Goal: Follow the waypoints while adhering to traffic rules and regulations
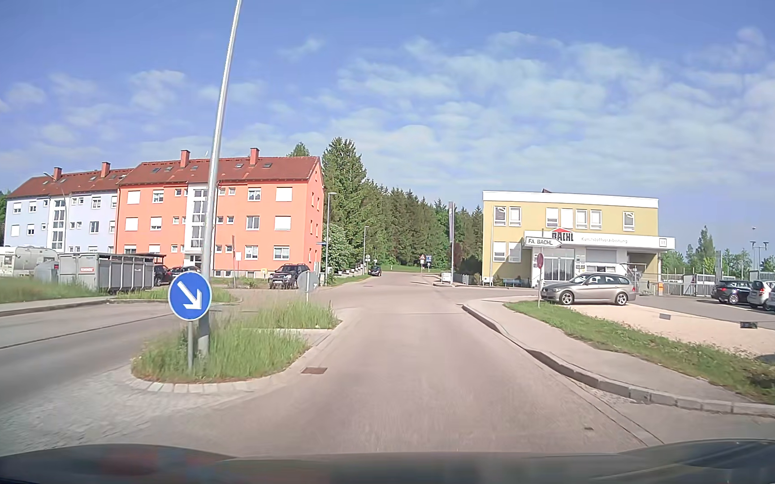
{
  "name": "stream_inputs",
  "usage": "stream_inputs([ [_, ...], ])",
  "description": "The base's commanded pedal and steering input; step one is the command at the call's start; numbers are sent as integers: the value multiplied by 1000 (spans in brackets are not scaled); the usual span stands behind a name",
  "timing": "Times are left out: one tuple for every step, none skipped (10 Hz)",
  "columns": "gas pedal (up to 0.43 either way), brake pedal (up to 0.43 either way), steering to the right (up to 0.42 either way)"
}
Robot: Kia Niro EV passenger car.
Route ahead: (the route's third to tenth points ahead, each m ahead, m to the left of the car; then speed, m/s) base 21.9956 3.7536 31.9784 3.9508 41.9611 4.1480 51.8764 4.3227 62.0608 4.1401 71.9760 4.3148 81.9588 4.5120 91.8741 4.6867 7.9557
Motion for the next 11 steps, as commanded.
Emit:
stream_inputs([
  [0, 0, 5],
  [0, 12, 5],
  [0, 24, 4],
  [0, 98, 4],
  [0, 122, 2],
  [0, 134, 1],
  [0, 134, 1],
  [0, 134, 0],
  [0, 140, -2],
  [0, 140, -3],
  [0, 140, -3],
])
